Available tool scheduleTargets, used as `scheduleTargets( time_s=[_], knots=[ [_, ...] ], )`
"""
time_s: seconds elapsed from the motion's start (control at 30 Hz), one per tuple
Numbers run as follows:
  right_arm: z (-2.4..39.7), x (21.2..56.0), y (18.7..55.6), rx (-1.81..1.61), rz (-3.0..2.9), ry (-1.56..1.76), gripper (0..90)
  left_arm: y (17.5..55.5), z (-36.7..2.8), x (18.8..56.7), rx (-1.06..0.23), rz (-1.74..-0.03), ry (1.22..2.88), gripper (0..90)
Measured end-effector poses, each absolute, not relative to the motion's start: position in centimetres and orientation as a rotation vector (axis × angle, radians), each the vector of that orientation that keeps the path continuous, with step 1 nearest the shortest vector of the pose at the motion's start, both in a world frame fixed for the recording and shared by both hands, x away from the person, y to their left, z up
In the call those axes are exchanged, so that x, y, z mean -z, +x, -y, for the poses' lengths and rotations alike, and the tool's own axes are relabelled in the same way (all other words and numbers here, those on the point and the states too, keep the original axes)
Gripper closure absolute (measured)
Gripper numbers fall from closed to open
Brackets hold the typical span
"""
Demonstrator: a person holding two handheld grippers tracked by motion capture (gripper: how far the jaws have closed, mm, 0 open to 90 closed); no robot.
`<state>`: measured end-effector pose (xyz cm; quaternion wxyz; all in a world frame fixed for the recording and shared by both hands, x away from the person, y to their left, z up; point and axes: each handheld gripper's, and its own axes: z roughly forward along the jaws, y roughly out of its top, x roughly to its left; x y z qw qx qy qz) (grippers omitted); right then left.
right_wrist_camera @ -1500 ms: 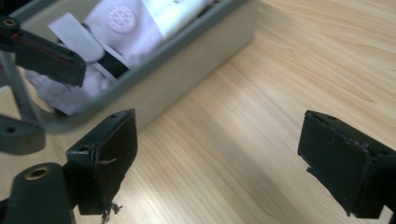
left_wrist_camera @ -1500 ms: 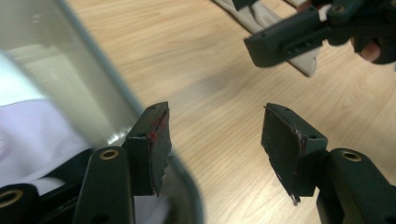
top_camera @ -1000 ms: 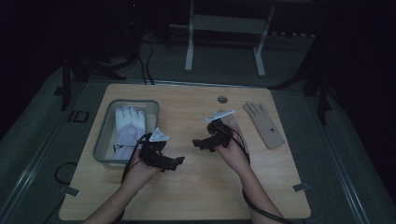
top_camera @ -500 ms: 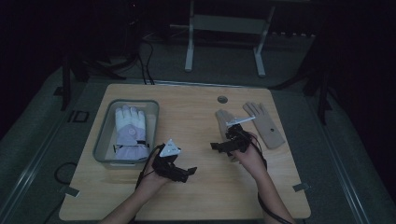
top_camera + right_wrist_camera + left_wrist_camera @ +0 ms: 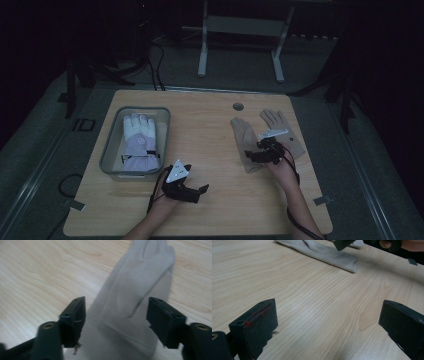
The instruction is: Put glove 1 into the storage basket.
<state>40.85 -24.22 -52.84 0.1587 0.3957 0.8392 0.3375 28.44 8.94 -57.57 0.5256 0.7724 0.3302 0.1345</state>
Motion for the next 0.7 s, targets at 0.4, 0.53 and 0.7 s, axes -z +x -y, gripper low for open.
scheduleTargets(
  time_s=[0.4, 0.53, 0.7],
  knots=[
    [24.3, 53.9, 44.0, -0.921, -2.366, 1.184, 39.0, 27.5, -8.4, 57.5, -0.438, -0.726, 1.866, 2.3],
    [23.4, 54.3, 45.0, -0.902, -2.382, 1.172, 39.0, 27.7, -8.5, 57.5, -0.407, -0.734, 1.859, 2.3],
    [22.7, 55.1, 45.6, -0.868, -2.382, 1.155, 42.5, 27.8, -8.8, 57.5, -0.383, -0.757, 1.832, 2.3]
  ],
)
